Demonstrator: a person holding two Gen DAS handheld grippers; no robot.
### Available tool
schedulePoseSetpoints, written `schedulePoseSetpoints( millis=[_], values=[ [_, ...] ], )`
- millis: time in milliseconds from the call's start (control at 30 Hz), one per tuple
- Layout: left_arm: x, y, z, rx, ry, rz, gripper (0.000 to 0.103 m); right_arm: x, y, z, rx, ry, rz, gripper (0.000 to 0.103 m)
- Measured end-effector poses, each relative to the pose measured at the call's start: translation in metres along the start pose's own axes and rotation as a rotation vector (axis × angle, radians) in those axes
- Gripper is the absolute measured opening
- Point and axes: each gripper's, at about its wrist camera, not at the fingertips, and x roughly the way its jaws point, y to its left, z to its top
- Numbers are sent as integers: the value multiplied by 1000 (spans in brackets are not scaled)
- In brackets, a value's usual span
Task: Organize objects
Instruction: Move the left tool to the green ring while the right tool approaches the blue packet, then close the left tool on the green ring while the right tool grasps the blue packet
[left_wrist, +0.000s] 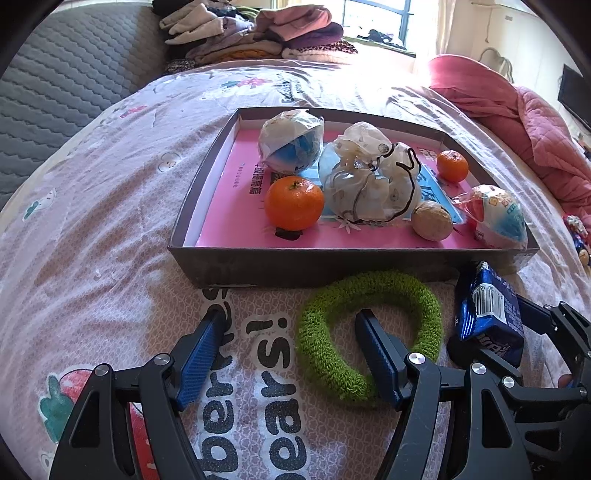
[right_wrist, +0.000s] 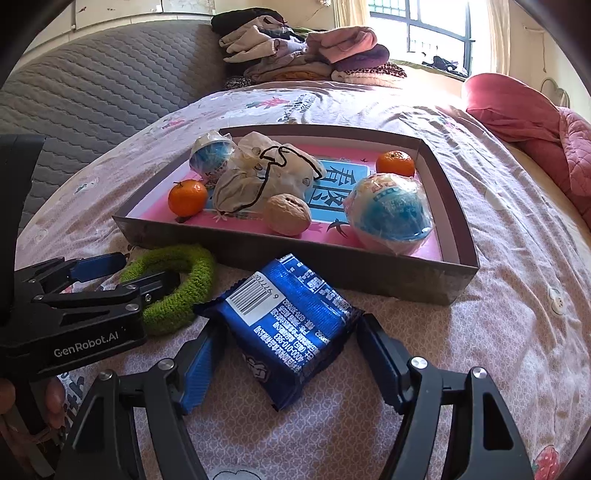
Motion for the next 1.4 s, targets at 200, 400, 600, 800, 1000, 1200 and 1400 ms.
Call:
schedulePoseSetpoints(
  millis=[200, 400, 600, 800, 1000, 1200, 1400],
  values=[
    [0, 0, 0, 2, -14, -22, 67, 0, 2, 1, -6, -7, 29, 66],
    [-1, -6, 2, 21, -13, -57, 38, -2, -2, 1, 14, -11, 74, 62],
    [-1, -13, 2, 41, -13, -85, 17, -3, -6, 1, 26, -16, 100, 60],
    [-4, -8, 3, 20, -14, -115, 14, -5, -7, 2, 36, -23, 118, 59],
    [-11, -8, 3, 18, -28, -124, 14, -8, -9, 2, 44, -30, 126, 59],
    [-15, -7, 5, 15, -36, -126, 14, -11, -10, 3, 54, -38, 135, 59],
    [-23, -8, 6, 21, -52, -139, 14, -16, -12, 4, 68, -58, 149, 59]
  ],
)
